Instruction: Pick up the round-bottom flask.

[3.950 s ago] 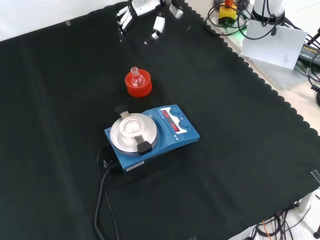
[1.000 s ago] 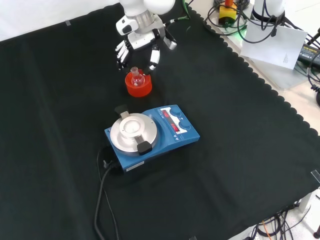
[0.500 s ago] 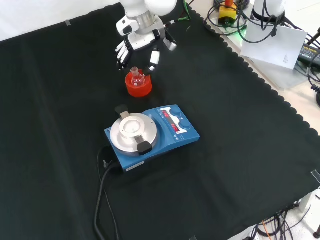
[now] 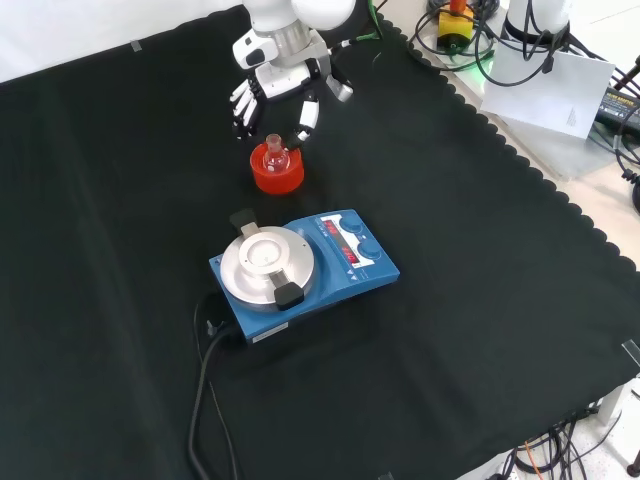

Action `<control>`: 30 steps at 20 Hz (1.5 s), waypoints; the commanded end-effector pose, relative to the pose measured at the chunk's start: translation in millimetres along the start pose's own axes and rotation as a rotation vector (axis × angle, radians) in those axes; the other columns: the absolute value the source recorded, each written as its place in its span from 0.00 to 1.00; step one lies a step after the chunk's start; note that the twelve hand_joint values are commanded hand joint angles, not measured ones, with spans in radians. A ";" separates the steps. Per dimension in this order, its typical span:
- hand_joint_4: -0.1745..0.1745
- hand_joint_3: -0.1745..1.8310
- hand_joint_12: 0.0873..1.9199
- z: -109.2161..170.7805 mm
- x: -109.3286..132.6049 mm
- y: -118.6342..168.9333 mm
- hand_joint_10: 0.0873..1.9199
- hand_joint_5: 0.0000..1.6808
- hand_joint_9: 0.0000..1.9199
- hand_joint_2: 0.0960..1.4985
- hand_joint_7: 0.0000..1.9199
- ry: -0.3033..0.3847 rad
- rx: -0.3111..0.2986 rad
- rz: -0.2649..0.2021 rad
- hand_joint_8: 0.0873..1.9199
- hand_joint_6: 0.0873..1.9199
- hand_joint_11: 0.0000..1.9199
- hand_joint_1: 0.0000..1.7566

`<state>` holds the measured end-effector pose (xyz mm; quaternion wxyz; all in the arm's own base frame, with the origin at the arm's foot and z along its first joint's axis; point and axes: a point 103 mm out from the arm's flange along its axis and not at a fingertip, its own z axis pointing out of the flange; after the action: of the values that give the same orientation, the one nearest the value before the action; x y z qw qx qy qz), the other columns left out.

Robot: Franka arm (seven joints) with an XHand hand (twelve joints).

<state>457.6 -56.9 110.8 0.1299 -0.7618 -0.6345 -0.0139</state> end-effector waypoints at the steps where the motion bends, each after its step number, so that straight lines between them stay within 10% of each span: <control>1: 0.29 0.43 0.66 0.2 0.0 0.8 0.30 0.50 0.35 0.39 0.27 -0.008 0.000 -0.001 0.33 0.47 0.20 0.54; 8: 0.30 0.42 0.66 0.1 -1.4 2.1 0.30 0.52 0.36 0.40 0.27 -0.027 -0.006 0.007 0.33 0.47 0.21 0.56; 10: 0.75 0.33 0.66 -2.3 -0.9 1.5 0.29 0.58 0.36 0.50 0.28 -0.029 -0.031 0.005 0.33 0.48 0.22 0.58; 12: 0.88 0.34 0.64 -6.4 0.0 0.6 0.28 0.63 0.39 0.51 0.30 -0.026 -0.052 0.001 0.32 0.46 0.25 0.61; 30: 0.64 0.51 0.60 -81.6 27.0 -11.2 0.23 0.66 0.45 0.39 0.33 -0.040 -0.029 -0.025 0.30 0.53 0.31 0.63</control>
<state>461.0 -54.4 170.2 0.1028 -0.7583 -0.6435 -0.0162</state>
